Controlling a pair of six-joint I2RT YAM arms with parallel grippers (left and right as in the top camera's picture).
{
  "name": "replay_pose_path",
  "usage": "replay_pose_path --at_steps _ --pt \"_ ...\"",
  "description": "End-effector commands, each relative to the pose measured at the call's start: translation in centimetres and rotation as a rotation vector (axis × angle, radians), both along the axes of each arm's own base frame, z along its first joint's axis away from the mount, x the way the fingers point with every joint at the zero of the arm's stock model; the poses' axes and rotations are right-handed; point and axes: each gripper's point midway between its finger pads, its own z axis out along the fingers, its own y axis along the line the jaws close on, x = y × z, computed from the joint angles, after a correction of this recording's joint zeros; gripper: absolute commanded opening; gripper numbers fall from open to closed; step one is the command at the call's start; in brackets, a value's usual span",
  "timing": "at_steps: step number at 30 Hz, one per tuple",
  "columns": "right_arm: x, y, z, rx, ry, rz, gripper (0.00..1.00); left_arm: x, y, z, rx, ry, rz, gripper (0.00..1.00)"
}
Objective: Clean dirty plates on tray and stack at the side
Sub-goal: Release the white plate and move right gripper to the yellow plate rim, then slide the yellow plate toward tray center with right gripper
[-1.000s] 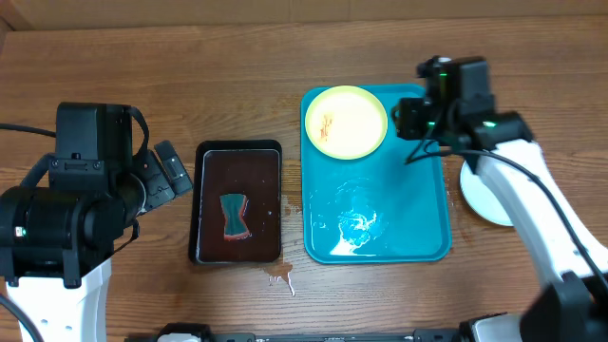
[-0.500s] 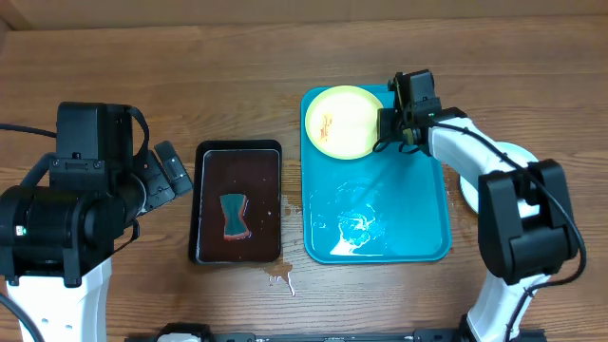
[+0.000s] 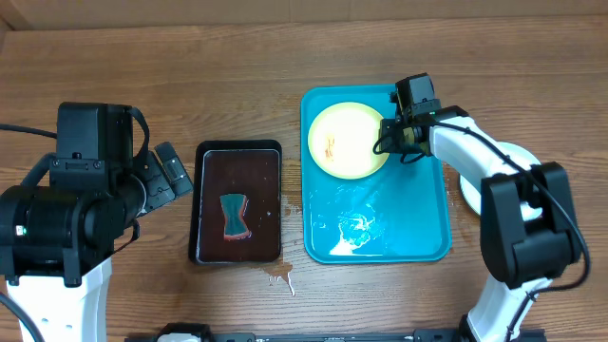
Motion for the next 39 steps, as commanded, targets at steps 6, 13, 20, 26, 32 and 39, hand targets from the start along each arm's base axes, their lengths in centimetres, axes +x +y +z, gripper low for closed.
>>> replay_pose_path --at_steps 6,13,20,26,32,39 --pt "-3.6 -1.0 14.3 0.07 -0.19 -0.05 0.04 0.3 -1.5 0.2 -0.025 0.001 -0.123 1.0" --pt "-10.9 -2.6 14.1 0.071 0.032 -0.19 0.04 0.3 -2.9 0.1 -0.089 0.004 -0.18 1.0" --pt "-13.6 0.3 6.3 0.088 0.116 -0.077 0.04 0.7 -3.9 0.2 -0.127 -0.01 -0.225 1.0" --pt "-12.5 -0.7 2.0 -0.018 0.013 -0.078 0.04 0.5 -4.4 -0.6 -0.131 0.04 -0.281 1.0" --pt "-11.9 -1.7 2.3 -0.088 -0.021 -0.06 0.09 0.9 -4.5 -3.4 -0.151 0.137 -0.259 1.0" --pt "-12.0 -1.3 6.7 -0.072 -0.042 -0.006 0.28 1.9 -4.6 -10.0 -0.163 0.273 -0.249 0.94"
